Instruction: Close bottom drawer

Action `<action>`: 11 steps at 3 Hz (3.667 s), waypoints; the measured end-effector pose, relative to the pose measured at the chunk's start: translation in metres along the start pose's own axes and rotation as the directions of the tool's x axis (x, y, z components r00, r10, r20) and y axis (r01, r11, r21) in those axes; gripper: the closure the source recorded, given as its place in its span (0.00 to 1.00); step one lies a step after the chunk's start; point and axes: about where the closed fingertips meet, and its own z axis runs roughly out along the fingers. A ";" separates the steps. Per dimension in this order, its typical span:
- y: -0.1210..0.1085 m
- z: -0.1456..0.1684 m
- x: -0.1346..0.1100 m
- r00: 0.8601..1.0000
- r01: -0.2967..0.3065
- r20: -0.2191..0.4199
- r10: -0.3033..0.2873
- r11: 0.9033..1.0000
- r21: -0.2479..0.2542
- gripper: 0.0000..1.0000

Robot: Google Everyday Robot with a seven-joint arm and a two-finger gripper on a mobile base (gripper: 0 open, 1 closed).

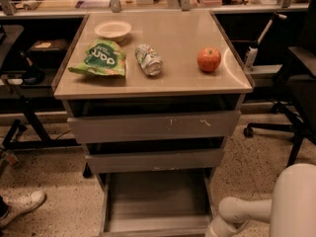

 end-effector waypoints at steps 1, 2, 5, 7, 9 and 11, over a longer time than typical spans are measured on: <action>-0.012 0.006 -0.001 1.000 0.003 -0.002 -0.003 1.000 0.006 1.00; -0.030 0.017 -0.014 1.000 0.016 0.003 -0.016 1.000 0.016 1.00; -0.036 0.022 -0.020 1.000 0.025 0.004 -0.025 1.000 0.014 0.57; -0.036 0.022 -0.020 1.000 0.025 0.004 -0.025 1.000 0.014 0.11; -0.036 0.022 -0.020 1.000 0.025 0.003 -0.025 1.000 0.014 0.00; -0.036 0.022 -0.020 1.000 0.025 0.003 -0.025 1.000 0.014 0.42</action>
Offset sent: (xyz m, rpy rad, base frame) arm 0.0319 -0.0017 -0.0302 -0.0152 -0.0307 -0.0002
